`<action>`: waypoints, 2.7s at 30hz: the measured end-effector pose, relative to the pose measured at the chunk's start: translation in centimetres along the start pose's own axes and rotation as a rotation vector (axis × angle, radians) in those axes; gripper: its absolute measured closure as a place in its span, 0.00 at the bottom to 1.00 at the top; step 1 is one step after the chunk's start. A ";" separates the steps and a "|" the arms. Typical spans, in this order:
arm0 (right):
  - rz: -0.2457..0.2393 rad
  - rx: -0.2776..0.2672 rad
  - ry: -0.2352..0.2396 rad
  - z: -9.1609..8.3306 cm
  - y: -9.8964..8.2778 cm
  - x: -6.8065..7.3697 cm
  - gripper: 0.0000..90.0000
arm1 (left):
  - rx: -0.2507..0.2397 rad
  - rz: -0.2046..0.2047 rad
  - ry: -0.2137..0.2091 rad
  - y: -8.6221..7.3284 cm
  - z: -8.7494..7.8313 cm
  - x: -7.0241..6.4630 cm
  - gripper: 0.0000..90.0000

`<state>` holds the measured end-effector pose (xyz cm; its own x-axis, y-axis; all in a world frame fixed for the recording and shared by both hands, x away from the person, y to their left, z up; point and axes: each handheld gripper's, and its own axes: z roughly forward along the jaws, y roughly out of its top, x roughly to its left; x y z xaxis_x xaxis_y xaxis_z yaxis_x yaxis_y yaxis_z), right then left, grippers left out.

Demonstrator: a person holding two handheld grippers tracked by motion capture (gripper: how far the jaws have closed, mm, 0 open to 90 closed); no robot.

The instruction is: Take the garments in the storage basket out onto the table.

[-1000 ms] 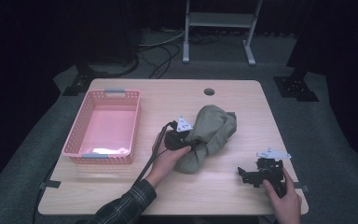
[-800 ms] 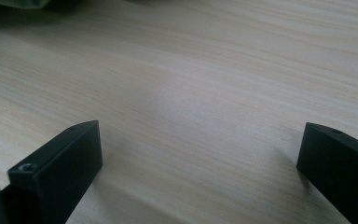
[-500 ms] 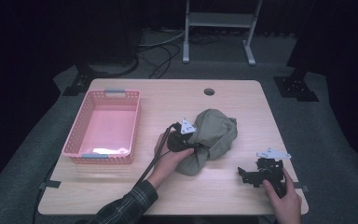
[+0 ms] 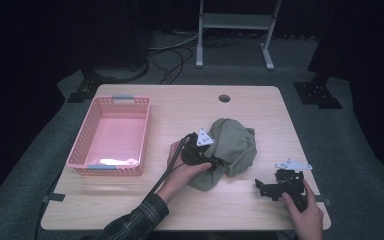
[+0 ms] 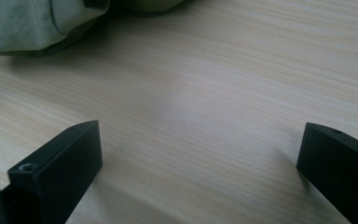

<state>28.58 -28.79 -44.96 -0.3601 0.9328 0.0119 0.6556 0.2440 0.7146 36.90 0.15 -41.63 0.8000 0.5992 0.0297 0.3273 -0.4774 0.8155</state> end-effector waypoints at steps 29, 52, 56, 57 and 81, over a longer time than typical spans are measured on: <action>-0.002 -0.001 0.000 0.0 0.0 0.0 0.00 | -0.139 0.033 -0.031 0.9 -4.8 -0.1 0.11; -0.001 0.001 0.000 0.0 0.0 0.0 0.00 | -0.140 -0.007 0.014 -3.3 -9.4 -0.1 0.11; -0.001 0.000 0.000 0.0 0.0 0.0 0.00 | -0.129 -0.021 0.018 -4.3 -9.8 -0.1 0.11; -0.001 0.000 0.000 0.0 0.0 0.0 0.00 | -0.125 -0.024 0.018 -4.5 -9.9 -0.1 0.11; 0.001 0.000 0.000 0.0 0.0 0.0 0.00 | -0.047 -0.056 0.024 -7.8 -10.9 -0.3 0.11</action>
<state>28.57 -28.78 -44.95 -0.3597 0.9330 0.0123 0.6560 0.2434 0.7145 28.57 10.72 -41.71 0.7688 0.6395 -0.0037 0.3469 -0.4121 0.8425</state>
